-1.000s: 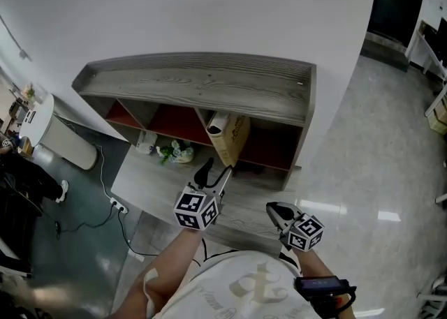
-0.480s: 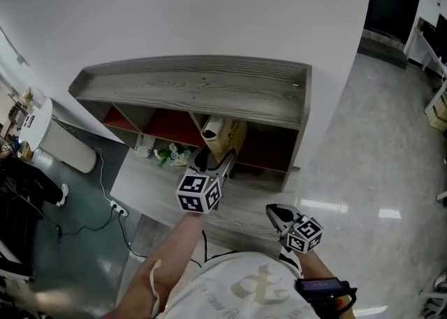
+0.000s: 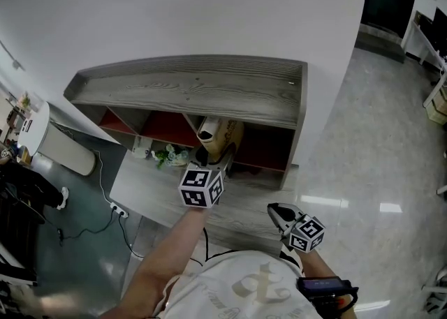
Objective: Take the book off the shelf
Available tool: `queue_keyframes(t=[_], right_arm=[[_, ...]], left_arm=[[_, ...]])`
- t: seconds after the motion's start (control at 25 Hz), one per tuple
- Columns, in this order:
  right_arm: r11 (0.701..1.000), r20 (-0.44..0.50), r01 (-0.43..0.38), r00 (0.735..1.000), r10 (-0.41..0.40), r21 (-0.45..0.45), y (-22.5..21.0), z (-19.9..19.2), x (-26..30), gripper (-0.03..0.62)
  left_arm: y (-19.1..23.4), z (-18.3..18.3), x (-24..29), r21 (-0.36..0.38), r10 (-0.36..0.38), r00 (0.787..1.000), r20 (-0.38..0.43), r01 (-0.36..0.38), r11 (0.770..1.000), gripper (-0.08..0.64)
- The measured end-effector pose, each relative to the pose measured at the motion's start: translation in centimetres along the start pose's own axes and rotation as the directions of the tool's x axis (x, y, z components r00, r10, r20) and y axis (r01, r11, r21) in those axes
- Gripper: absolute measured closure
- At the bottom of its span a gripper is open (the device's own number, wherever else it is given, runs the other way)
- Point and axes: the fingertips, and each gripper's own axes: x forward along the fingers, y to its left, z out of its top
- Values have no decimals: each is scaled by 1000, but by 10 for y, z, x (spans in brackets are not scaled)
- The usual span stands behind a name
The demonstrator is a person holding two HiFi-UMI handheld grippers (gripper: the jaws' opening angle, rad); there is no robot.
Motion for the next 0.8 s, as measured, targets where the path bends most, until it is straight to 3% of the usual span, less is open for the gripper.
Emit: queue_keyframes(t=[0.36, 0.52, 0.8], right_arm=[[1000, 1, 13, 1000, -13, 19, -5, -4, -3, 591], [999, -1, 17, 1000, -17, 31, -6, -8, -5, 590], [999, -5, 22, 1000, -22, 30, -7, -10, -6, 589]], left_arm=[[0, 0, 12, 24, 70, 997, -18, -70, 997, 268], [5, 0, 14, 26, 115, 993, -24, -114, 993, 314], [6, 0, 15, 43, 117, 993, -18, -116, 992, 320]])
